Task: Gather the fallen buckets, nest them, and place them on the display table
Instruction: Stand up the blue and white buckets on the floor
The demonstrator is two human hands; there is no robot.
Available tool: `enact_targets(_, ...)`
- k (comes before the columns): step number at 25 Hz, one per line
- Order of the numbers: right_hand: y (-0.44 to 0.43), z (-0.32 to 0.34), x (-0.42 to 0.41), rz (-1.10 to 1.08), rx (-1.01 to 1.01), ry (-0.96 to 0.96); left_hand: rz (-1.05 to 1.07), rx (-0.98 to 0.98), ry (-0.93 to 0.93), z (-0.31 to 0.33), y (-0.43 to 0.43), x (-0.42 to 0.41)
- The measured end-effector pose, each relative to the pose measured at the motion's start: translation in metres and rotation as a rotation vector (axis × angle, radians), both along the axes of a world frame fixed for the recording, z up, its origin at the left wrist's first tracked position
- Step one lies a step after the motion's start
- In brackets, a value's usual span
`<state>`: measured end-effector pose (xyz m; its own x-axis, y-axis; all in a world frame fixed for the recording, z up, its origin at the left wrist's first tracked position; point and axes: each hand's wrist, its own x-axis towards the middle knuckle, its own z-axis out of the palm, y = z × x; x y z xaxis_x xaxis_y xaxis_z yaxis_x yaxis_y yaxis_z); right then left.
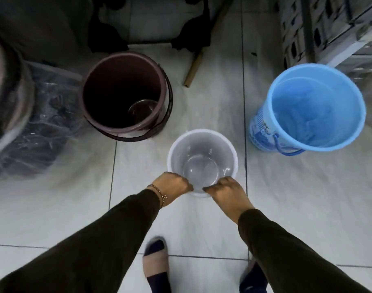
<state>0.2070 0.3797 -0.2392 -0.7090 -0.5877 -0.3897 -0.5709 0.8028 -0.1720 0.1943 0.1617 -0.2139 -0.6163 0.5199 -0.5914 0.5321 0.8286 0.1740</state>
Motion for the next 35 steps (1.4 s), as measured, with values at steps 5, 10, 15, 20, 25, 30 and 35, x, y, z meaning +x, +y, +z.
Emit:
enact_targets(5, 0.009, -0.019, 0.05, 0.03, 0.1, 0.01, -0.05, -0.112, -0.066, -0.032, 0.022, 0.06)
enact_targets(10, 0.043, -0.008, 0.06, -0.061, -0.221, -0.05, 0.211, 0.102, -0.285, -0.012, 0.017, 0.061)
enact_targets(15, 0.112, 0.039, -0.003, -1.192, -0.71, -0.092, 1.121, 0.722, -0.293, 0.04, 0.068, -0.019)
enact_targets(20, 0.196, 0.044, -0.096, -2.082, -0.951, -0.423, 1.575, 0.935, -0.679, 0.044, 0.202, -0.129)
enact_targets(25, 0.218, 0.036, -0.126, -1.961, -0.936, -0.728, 1.691, 0.895, -0.521, 0.02, 0.291, -0.151)
enact_targets(30, 0.222, 0.043, -0.108, -2.003, -1.122, -0.313, 1.835, 1.011, -0.675, 0.031, 0.294, -0.126)
enact_targets(35, 0.18, 0.124, -0.087, -1.752, -1.268, -0.22, 1.968, 1.151, -0.584, 0.106, 0.241, -0.083)
